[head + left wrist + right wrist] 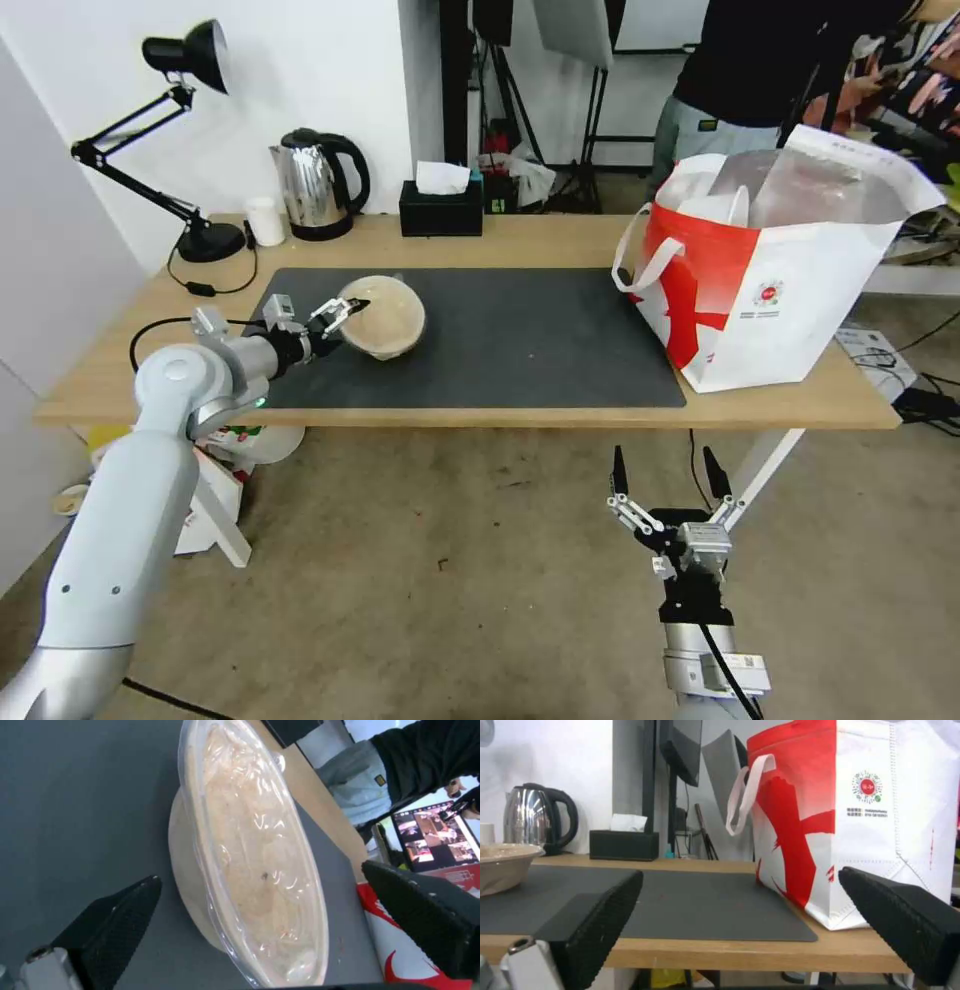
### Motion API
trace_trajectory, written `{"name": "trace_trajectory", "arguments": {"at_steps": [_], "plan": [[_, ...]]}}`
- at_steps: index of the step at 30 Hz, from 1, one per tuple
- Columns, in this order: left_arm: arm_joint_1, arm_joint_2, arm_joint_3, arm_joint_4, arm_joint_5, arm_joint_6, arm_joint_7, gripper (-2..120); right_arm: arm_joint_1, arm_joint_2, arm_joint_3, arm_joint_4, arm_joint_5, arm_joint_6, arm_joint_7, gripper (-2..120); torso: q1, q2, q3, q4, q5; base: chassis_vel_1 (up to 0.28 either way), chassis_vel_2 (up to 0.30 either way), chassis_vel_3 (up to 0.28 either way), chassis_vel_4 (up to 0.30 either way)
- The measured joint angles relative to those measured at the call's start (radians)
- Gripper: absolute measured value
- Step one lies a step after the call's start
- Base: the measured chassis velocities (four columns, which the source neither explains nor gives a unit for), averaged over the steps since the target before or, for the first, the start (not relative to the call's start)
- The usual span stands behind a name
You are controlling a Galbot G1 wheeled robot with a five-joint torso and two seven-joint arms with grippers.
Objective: Pick up the trash from the table and place it into the takeout bag.
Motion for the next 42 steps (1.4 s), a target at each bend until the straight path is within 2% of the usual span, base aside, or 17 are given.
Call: {"name": "trace_trajectory", "arguments": {"at_steps": [13, 17, 20, 21, 22, 24, 28, 30, 33, 34, 36, 37, 40, 42], "plan": [[-0.013, -0.007, 0.014, 0.018, 0.015, 0.0, 0.003, 99, 0.0, 0.0, 0.0, 0.0, 0.0, 0.0, 0.0, 100, 0.0, 0.0, 0.0, 0.0, 0.0, 0.0, 0.0, 0.0, 0.0], [-0.017, -0.01, 0.017, 0.023, 0.019, 0.0, 0.003, 80, 0.0, 0.0, 0.0, 0.0, 0.0, 0.0, 0.0, 100, 0.0, 0.0, 0.0, 0.0, 0.0, 0.0, 0.0, 0.0, 0.0], [-0.018, -0.011, 0.017, 0.024, 0.02, 0.0, 0.003, 77, 0.0, 0.0, 0.0, 0.0, 0.0, 0.0, 0.0, 100, 0.0, 0.0, 0.0, 0.0001, 0.0, 0.0, 0.0, 0.0, 0.0], [-0.02, -0.012, 0.018, 0.026, 0.022, 0.0, 0.003, 71, 0.0, 0.0, 0.0, 0.0, 0.0, 0.0, 0.0, 100, 0.0, 0.0, 0.0, 0.0, 0.0, 0.0, 0.0, 0.0, 0.0], [-0.02, -0.012, 0.018, 0.026, 0.022, 0.0, 0.003, 71, 0.0, 0.0, 0.0, 0.0, 0.0, 0.0, 0.0, 100, 0.0, 0.0, 0.0, 0.0, 0.0, 0.0, 0.0, 0.0, 0.0], [-0.023, -0.014, 0.021, 0.03, 0.024, 0.0, 0.003, 57, 0.0, 0.0, 0.0, 0.0, 0.0, 0.0, 0.0, 100, 0.0, 0.0, 0.0, 0.0, -0.0001, 0.0, 0.0, 0.0, 0.0], [-0.028, -0.015, 0.026, 0.036, 0.026, 0.0, 0.004, 47, 0.0, 0.0, 0.0, 0.0, 0.0, 0.0, 0.0, 100, 0.0, 0.0, 0.0, 0.0, 0.0, 0.0, 0.0, 0.0, 0.0], [-0.03, -0.016, 0.027, 0.039, 0.028, 0.0, 0.004, 34, 0.0, 0.0, 0.0, 0.0, 0.0, 0.0, 0.0, 100, 0.0, 0.0, 0.0, 0.0, 0.0, 0.0, 0.0, 0.0, 0.0], [-0.03, -0.017, 0.028, 0.04, 0.029, 0.0, 0.005, 34, 0.0, 0.0, 0.0, 0.0, 0.0, 0.0, 0.0, 100, 0.0, 0.0, 0.0, 0.0, -0.0001, 0.0, 0.0, 0.0, 0.0], [-0.031, -0.019, 0.029, 0.041, 0.033, 0.0, 0.005, 21, 0.0, 0.0, 0.0, 0.0, 0.0, 0.0, 0.0, 100, 0.0, 0.0, 0.0, 0.0, 0.0, 0.0, 0.0, 0.0, 0.0], [-0.031, -0.021, 0.03, 0.041, 0.036, 0.0, 0.005, 13, 0.0, 0.0, 0.0, 0.0, 0.0, 0.0, 0.0, 100, 0.0, 0.0, 0.0, 0.0, 0.0, 0.0, 0.0, 0.0, 0.0], [-0.031, -0.021, 0.03, 0.041, 0.036, 0.0, 0.005, 13, 0.0, 0.0, 0.0, 0.0, 0.0, 0.0, 0.0, 100, 0.0, 0.0, 0.0, 0.0, 0.0, 0.0, 0.0, 0.0, 0.0], [-0.026, -0.022, 0.03, 0.036, 0.044, 0.0, 0.007, 0, 0.0, 0.0, 0.0, 0.0, 0.0, 0.0, 0.0, 100, 0.0, 0.0, 0.0, 0.0, 0.0, 0.0, 0.0, 0.0, 0.0], [-0.025, -0.022, 0.03, 0.036, 0.046, 0.0, 0.007, 0, 0.0, 0.0, 0.0, 0.0, 0.0, 0.0, 0.0, 100, 0.0, 0.0, 0.0, 0.0, 0.0, 0.0, 0.0, 0.0, 0.0]]}}
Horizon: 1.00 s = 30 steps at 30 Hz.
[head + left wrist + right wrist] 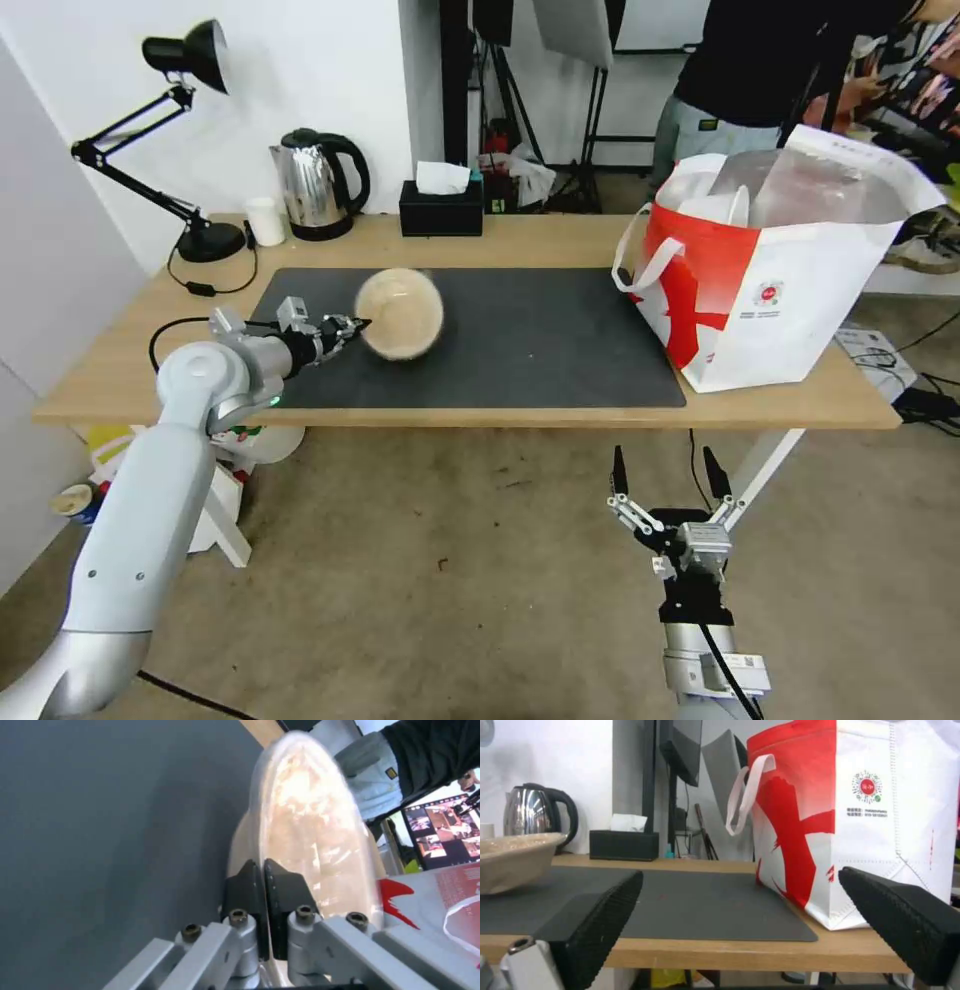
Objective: Pick up the trash from the table and place it into the takeout bag.
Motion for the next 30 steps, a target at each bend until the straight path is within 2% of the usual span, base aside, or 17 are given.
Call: {"name": "trace_trajectory", "arguments": {"at_steps": [16, 30], "plan": [[0.027, 0.012, -0.027, -0.021, 0.009, 0.0, -0.001, 0, 0.0, 0.0, 0.0, 0.0, 0.0, 0.0, 0.0, 100, 0.0, 0.0, 0.0, 0.0001, -0.0001, 0.0, 0.0, 0.0, 0.0], [0.011, 0.026, -0.045, -0.095, -0.007, 0.0, 0.019, 0, 0.0, 0.0, 0.0, 0.0, 0.0, 0.0, 0.0, 100, 0.0, 0.0, 0.0, 0.0, 0.0, 0.0, 0.0, 0.0, 0.0]]}}
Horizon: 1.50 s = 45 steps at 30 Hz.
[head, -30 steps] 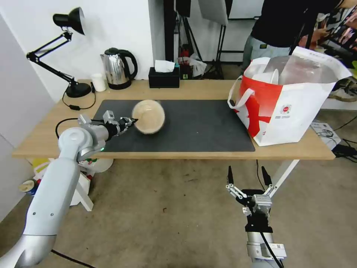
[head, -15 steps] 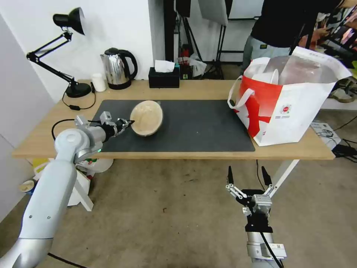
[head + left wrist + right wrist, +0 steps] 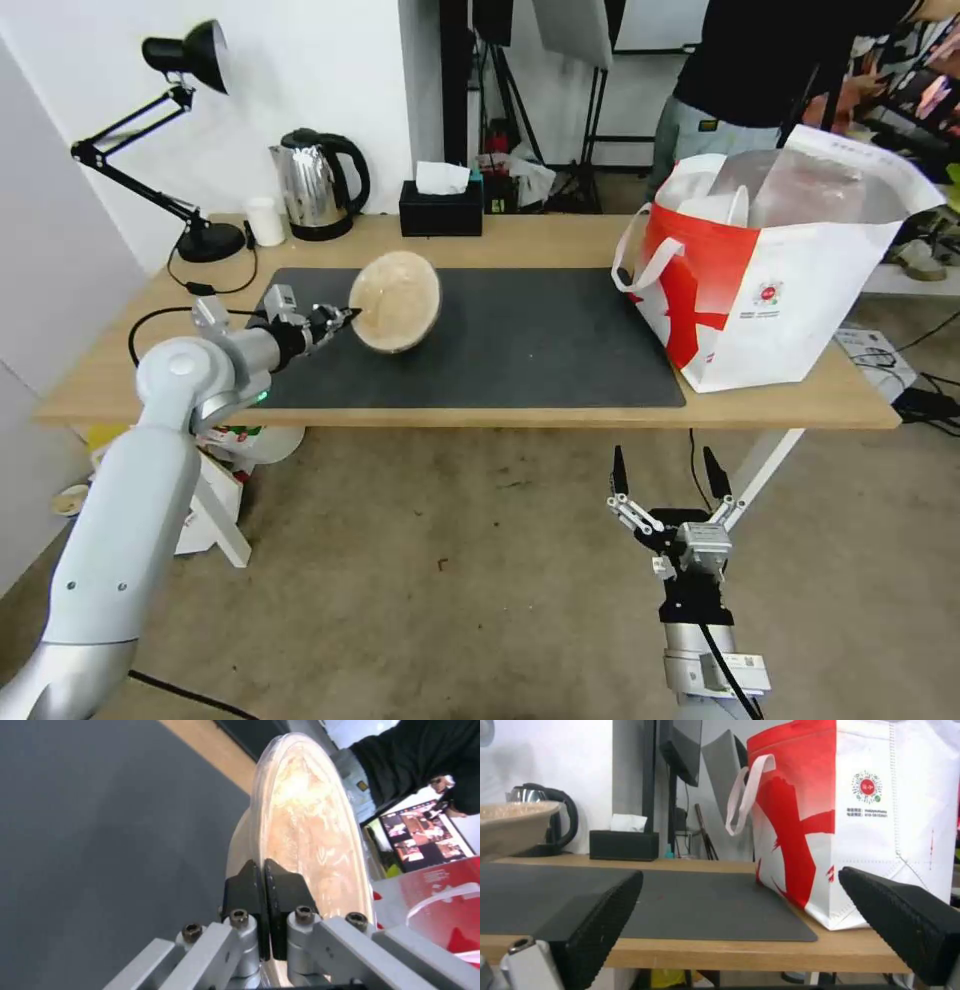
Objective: Pick up the trash from the table and place it into the takeout bag.
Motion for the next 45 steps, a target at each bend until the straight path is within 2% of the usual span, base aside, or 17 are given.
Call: {"name": "trace_trajectory", "arguments": {"at_steps": [7, 12, 17, 25, 31, 39, 45], "plan": [[-0.023, 0.01, -0.003, -0.034, -0.015, 0.0, 0.008, 0, 0.0, 0.0, 0.0, 0.0, 0.0, 0.0, 0.0, 100, 0.0, 0.0, 0.0, -0.0001, -0.0001, 0.0, 0.0, 0.0, 0.0], [-0.083, 0.045, 0.014, -0.094, -0.041, 0.0, 0.03, 0, 0.0, 0.0, 0.0, 0.0, 0.0, 0.0, 0.0, 100, 0.0, 0.0, 0.0, 0.0002, 0.0003, 0.0, 0.0, 0.0, 0.0], [-0.162, 0.049, 0.053, -0.089, -0.053, 0.0, 0.032, 0, 0.0, 0.0, 0.0, 0.0, 0.0, 0.0, 0.0, 100, 0.0, 0.0, 0.0, -0.0001, 0.0002, 0.0, 0.0, 0.0, 0.0], [-0.332, 0.019, 0.173, 0.009, -0.056, 0.0, 0.05, 0, 0.0, 0.0, 0.0, 0.0, 0.0, 0.0, 0.0, 100, 0.0, 0.0, 0.0, 0.0001, 0.0002, 0.0, 0.0, 0.0, 0.0], [-0.396, -0.013, 0.22, 0.05, -0.051, 0.0, 0.062, 0, 0.0, 0.0, 0.0, 0.0, 0.0, 0.0, 0.0, 100, 0.0, 0.0, 0.0, -0.0002, 0.0005, 0.0, 0.0, 0.0, 0.0], [-0.524, -0.084, 0.327, 0.18, -0.015, 0.0, 0.087, 0, 0.0, 0.0, 0.0, 0.0, 0.0, 0.0, 0.0, 100, 0.0, 0.0, 0.0, 0.0, 0.0002, 0.0, 0.0, 0.0, 0.0], [-0.571, -0.119, 0.378, 0.246, 0.008, 0.0, 0.11, 0, 0.0, 0.0, 0.0, 0.0, 0.0, 0.0, 0.0, 100, 0.0, 0.0, 0.0, 0.0, 0.0002, 0.0, 0.0, 0.0, 0.0]]}}
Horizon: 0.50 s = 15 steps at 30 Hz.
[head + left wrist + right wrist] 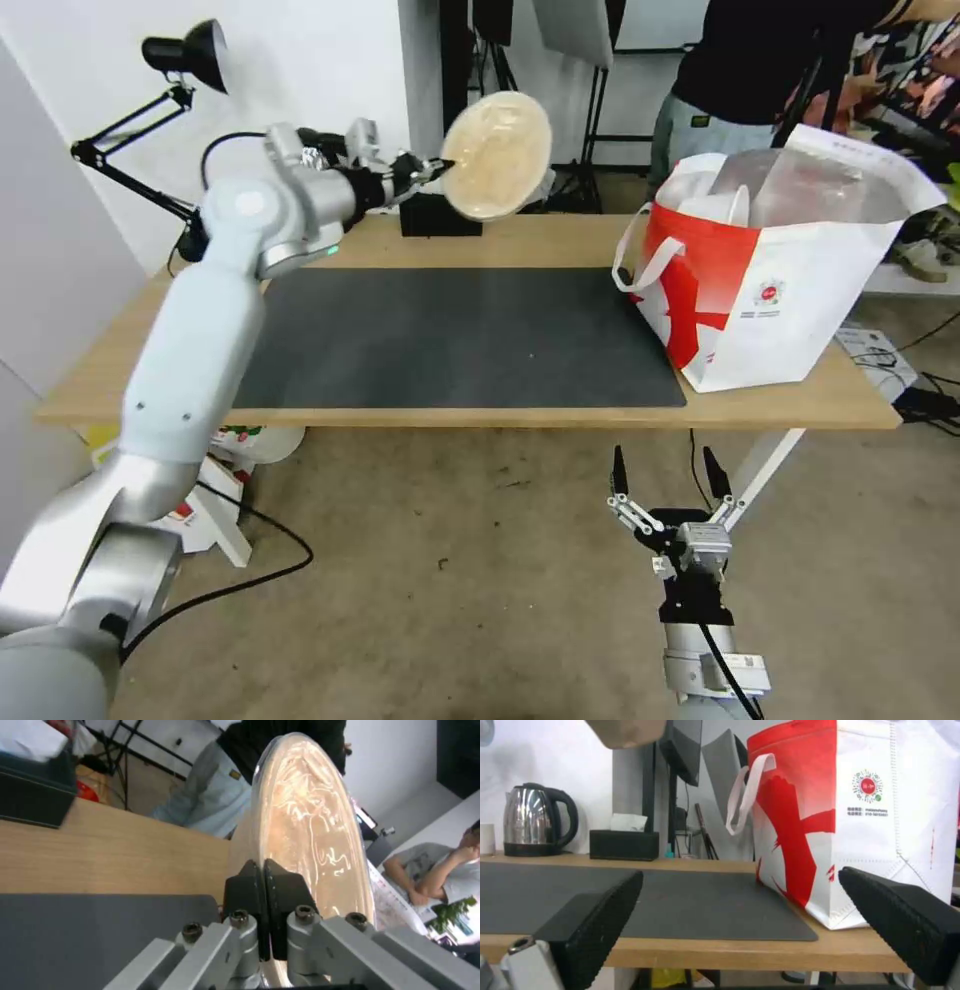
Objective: Pick up the trash from the table and place it into the takeout bag.
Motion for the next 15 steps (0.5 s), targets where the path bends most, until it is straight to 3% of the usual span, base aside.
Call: {"name": "trace_trajectory", "arguments": {"at_steps": [15], "plan": [[-0.148, -0.101, 0.106, 0.169, 0.083, 0.0, 0.084, 0, 0.0, 0.0, 0.0, 0.0, 0.0, 0.0, 0.0, 100, 0.0, 0.0, 0.0, 0.0, -0.0001, 0.0, 0.0, 0.0, 0.0]]}}
